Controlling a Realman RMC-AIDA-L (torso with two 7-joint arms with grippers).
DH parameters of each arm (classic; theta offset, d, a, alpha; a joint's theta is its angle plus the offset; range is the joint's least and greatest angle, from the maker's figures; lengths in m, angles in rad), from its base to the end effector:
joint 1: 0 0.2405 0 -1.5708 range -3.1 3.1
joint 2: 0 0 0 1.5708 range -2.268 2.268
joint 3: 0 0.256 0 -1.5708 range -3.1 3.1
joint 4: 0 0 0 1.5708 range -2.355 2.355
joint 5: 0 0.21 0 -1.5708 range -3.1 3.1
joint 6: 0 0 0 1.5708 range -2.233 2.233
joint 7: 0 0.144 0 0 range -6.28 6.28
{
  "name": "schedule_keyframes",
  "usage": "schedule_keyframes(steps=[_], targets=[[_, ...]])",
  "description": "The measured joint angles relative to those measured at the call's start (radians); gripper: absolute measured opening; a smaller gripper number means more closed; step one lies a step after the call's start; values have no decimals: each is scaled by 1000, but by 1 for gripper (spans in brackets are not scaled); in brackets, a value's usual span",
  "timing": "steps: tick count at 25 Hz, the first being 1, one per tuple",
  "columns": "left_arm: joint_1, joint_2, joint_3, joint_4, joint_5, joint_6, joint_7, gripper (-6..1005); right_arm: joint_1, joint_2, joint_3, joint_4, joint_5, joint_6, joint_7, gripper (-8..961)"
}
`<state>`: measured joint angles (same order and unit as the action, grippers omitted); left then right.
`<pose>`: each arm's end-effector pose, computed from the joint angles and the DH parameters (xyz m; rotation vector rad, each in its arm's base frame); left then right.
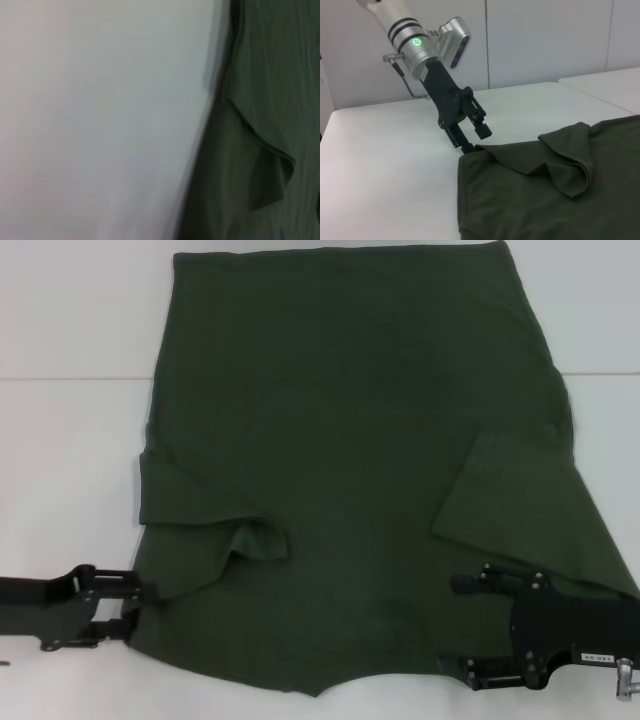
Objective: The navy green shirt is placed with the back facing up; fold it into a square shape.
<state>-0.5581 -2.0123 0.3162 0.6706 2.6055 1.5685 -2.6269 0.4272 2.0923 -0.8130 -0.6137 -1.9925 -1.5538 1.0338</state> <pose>-0.3425 0.3086 0.0361 -1.7771 -2.3479 -0.3963 0.2860 0.2886 -0.0290 -2.8353 0.2749 0.5876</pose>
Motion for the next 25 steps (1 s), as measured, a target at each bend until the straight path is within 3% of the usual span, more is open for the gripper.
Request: schedule_keyframes(steps=[13,21,25], targets=[[-58,-9,14,-54,-8,-24,14,572,1,0,2,3,0,1,7,926],[-59,-22,138,5,0,-61,4,560,2,-1,7,-3,0,-6,23,926],[-58,-26,160,18,1,-69,2,471,2,-2,8,-5,4,-14,25,926]])
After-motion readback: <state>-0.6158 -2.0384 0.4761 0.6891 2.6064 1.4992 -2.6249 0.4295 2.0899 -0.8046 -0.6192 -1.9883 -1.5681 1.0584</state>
